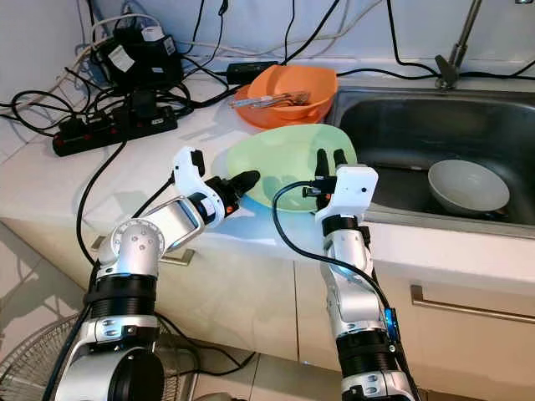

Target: Kitchen organization

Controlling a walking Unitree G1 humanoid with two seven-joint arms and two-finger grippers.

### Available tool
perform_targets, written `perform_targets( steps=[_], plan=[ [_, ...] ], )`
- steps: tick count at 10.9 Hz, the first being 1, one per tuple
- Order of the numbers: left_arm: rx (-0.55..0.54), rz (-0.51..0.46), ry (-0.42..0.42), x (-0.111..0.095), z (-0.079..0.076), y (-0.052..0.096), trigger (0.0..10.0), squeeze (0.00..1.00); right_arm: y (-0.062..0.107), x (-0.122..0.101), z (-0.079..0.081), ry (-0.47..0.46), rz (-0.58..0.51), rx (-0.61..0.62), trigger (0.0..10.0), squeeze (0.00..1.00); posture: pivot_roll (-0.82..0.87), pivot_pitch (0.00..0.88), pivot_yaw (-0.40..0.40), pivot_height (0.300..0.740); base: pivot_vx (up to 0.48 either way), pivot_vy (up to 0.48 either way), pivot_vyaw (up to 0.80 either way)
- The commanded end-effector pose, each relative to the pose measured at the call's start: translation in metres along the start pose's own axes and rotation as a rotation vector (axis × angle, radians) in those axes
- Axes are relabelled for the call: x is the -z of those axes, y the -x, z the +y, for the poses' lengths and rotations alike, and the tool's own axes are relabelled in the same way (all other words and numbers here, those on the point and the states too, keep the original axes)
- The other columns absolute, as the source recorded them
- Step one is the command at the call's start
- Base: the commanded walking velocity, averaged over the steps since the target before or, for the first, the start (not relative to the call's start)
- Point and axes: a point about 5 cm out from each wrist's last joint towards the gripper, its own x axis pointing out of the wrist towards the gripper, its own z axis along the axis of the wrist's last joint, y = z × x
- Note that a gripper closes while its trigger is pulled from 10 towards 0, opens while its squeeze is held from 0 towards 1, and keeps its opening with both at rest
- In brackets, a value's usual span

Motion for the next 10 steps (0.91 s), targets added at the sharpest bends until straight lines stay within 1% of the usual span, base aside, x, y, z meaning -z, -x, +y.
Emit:
perform_targets(
  steps=[1,6,10],
  plan=[
    [-0.019,0.021,0.008,0.008,0.0028,-0.0001,0.0,0.0,-0.001,0.0027,0.0023,-0.01,0.023,-0.006,10.0,0.0,0.06,0.0,0.122,0.74,0.0,0.0,0.0],
    [-0.02,0.007,0.018,0.0111,0.0028,0.0011,0.0,0.0,0.0001,0.0034,0.0006,-0.008,0.026,-0.001,10.0,0.0,0.06,0.0,0.121,0.74,0.0,0.0,0.0],
    [-0.037,-0.014,0.033,0.0127,0.0071,0.0048,0.0,0.0,-0.0008,0.0006,-0.003,0.0,0.013,0.016,10.0,0.0,0.07,0.0,0.118,0.74,0.0,0.0,0.0]
  ],
)
